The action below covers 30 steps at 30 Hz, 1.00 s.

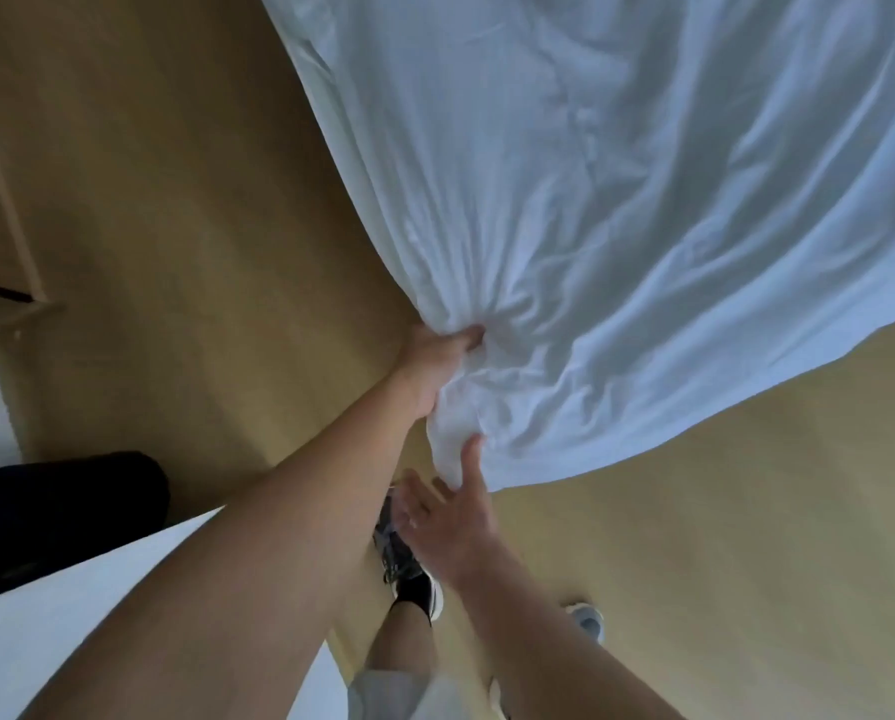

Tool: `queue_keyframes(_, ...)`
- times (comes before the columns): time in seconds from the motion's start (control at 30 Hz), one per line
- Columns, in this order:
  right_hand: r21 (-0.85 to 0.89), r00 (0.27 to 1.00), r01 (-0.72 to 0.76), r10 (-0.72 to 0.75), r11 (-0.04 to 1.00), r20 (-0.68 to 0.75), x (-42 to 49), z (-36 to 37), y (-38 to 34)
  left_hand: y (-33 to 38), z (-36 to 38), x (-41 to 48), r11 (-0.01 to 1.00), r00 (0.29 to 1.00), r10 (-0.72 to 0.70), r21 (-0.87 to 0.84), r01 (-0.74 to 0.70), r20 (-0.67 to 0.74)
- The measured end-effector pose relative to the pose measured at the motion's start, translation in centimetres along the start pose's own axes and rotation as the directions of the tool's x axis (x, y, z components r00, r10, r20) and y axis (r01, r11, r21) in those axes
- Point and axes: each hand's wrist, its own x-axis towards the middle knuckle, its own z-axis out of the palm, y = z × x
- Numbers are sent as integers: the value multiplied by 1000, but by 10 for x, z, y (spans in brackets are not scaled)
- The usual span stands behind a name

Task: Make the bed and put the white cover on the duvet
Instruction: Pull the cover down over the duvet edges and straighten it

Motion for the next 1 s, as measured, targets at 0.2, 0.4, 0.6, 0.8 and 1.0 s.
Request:
queue_keyframes(0.2, 229, 947, 181, -232, 956, 222, 21, 115, -28, 56, -56, 37, 996, 967, -87, 36, 81, 240)
queue_keyframes(0.4, 308, 917, 398, -366, 864, -157, 43, 190, -67, 96, -51, 105, 997, 1000, 21, -72, -20, 22)
queue_keyframes(0.6, 344, 931, 269, -334, 900, 145, 55, 271, -101, 174, -89, 159, 983, 987, 2, -180, 28, 163)
queue_keyframes(0.8, 451, 931, 350, -360, 821, -67, 101, 377, -144, 248, -95, 211, 989, 991, 80, 133, -66, -106)
queue_keyframes(1.0, 402, 942, 324, -252, 857, -222, 116, 371, -132, 315, -151, 241, 985, 975, -109, -109, 132, 195)
